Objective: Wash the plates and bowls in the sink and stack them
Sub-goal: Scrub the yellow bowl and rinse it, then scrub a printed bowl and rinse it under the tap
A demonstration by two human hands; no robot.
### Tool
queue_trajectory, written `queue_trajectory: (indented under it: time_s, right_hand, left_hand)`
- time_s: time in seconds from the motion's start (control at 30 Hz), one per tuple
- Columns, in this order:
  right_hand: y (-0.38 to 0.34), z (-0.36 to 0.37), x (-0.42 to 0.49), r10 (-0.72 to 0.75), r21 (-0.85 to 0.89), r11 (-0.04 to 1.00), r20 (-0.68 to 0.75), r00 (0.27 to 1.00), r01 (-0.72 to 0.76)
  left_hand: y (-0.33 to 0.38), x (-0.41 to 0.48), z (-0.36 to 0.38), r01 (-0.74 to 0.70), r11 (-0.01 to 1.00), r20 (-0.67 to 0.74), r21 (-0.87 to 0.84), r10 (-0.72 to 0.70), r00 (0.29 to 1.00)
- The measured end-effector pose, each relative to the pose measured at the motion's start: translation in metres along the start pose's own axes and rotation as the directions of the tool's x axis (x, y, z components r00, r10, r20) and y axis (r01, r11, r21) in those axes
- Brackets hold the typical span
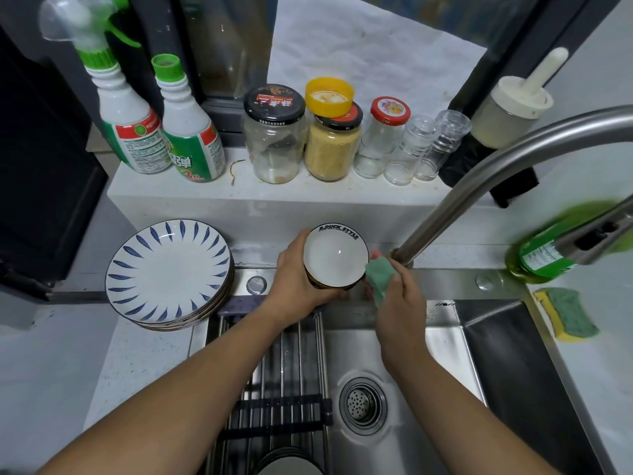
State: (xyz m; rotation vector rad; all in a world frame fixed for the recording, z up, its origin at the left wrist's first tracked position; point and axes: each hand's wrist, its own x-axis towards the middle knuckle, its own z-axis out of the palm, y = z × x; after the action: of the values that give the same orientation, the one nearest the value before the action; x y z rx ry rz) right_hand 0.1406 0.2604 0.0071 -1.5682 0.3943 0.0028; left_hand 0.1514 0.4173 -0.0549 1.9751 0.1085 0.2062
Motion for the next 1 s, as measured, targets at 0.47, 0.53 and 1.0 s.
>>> queue_trajectory:
  time_s: [0.47, 0.53, 1.0]
  right_hand:
    - [0.005, -0.038, -0.026, 0.043, -0.054, 0.998, 0.154, 0.987, -0.035]
    - [0.001, -0.048, -0.039, 0.121, -0.074, 0.992, 0.251, 0.960, -0.106]
    - [0.043, -0.097, -0.139, 0.310, -0.444, 0.896, 0.637, 0.706, 0.007]
  left_hand:
    - [0.016, -0.030, -0.005, 0.233, 0.969, 0.052, 0.078, -0.237, 0.970]
    - [0.026, -0.054, -0.019, 0.285, 0.958, 0.065, 0.033, -0.286, 0.956]
    - [0.060, -0.304, -0.063, 0.610, 0.777, 0.225, -0.154, -0.573, 0.788]
